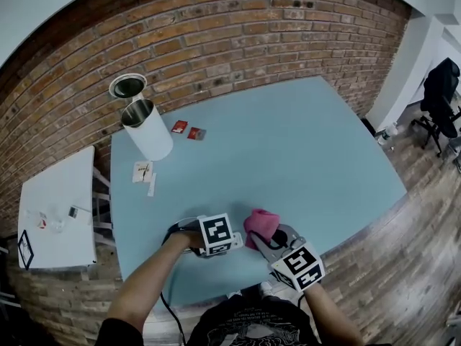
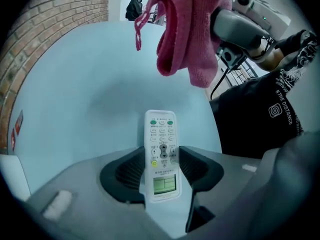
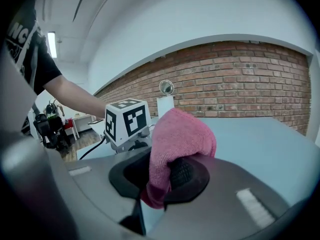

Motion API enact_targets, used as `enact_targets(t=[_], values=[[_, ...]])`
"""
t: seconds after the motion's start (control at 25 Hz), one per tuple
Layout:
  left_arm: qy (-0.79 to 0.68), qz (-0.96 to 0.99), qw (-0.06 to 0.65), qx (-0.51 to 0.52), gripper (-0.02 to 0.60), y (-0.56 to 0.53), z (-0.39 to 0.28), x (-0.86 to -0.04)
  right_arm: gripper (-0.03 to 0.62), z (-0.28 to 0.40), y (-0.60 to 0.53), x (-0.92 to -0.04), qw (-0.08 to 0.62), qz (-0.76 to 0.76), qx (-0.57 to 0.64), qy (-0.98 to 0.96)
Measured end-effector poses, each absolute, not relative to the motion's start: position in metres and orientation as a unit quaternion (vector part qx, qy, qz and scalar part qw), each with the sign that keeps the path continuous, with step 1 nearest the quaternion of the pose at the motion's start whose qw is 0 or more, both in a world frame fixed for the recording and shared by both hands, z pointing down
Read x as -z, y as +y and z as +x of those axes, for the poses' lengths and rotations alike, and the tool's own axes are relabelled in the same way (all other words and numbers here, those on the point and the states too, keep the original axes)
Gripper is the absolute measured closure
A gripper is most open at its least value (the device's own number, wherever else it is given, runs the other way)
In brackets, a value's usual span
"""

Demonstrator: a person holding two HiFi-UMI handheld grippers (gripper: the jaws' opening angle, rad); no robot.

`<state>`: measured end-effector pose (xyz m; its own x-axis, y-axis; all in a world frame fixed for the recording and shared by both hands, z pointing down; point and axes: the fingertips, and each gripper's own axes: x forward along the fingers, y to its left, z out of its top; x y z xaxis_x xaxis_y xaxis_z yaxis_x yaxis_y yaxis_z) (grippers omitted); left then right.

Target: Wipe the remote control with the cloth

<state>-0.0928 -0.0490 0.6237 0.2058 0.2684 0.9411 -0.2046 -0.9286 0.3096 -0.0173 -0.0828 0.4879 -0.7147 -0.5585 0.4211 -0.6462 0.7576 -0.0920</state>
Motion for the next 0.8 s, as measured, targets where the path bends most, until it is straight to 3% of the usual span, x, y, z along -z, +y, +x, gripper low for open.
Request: enact_targets(t=[0.8], values=[[-0.021, 0.786, 0.111, -0.607, 0.319, -0.056, -0.122, -0.623, 0.53, -0.041, -0.073, -0.499, 0.196, 0.31, -0.128, -0.922]])
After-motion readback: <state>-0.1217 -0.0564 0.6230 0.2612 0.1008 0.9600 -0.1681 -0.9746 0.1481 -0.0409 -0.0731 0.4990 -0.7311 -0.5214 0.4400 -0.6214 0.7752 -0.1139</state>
